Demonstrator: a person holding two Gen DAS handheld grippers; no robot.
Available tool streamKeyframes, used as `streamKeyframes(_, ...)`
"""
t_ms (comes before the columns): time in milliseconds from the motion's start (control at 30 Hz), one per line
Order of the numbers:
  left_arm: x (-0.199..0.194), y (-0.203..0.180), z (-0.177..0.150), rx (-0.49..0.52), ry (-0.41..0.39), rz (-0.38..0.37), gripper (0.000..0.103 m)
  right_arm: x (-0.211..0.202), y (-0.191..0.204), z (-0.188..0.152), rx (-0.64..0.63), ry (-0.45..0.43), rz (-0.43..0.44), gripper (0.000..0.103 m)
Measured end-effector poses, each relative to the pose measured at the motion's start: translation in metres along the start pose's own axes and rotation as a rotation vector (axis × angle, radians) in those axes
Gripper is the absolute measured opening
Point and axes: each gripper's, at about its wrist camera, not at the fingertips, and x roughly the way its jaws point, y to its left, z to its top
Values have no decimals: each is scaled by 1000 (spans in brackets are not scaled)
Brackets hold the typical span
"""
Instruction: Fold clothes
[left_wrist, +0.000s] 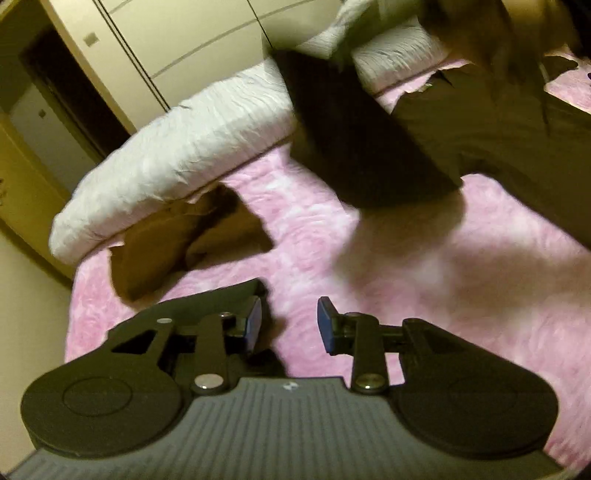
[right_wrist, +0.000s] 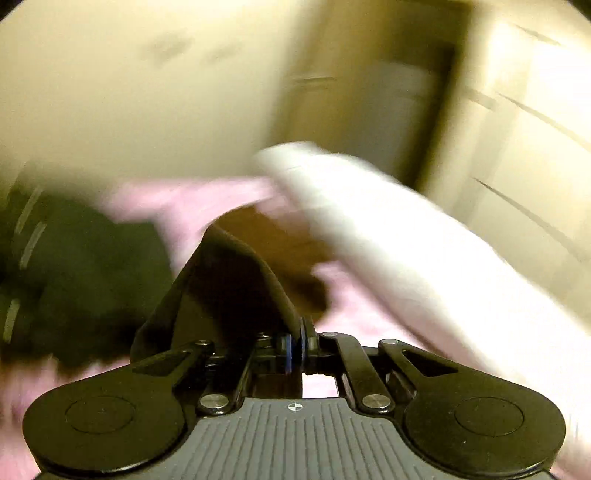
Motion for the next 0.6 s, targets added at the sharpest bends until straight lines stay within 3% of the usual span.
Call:
streamKeyframes(67, 11, -30, 26, 30, -10, -43, 32, -43, -79, 5, 170, -87, -161, 3)
streamKeyframes(133, 25, -64, 54, 55, -26, -98, 37, -94, -154, -15, 371, -157, -342, 3)
streamKeyframes(267, 65, -139, 106, 79, -31, -173, 49, -156, -272, -143, 891, -113, -549, 3)
streamKeyframes(333, 92, -175, 124, 75, -8, -188, 55, -162, -302, -212, 1029, -28, -583, 3)
streamKeyframes(433, 133, -218, 145, 67, 34, -185, 62, -167, -328, -294, 1212, 55, -549, 3)
streamKeyframes(500, 162, -243, 154, 61, 66, -168, 65, -172, -334, -329, 1269, 74, -504, 3)
streamKeyframes(600, 194, -259, 166, 52, 95, -129, 65, -183, -338, -347, 1259, 81, -457, 3)
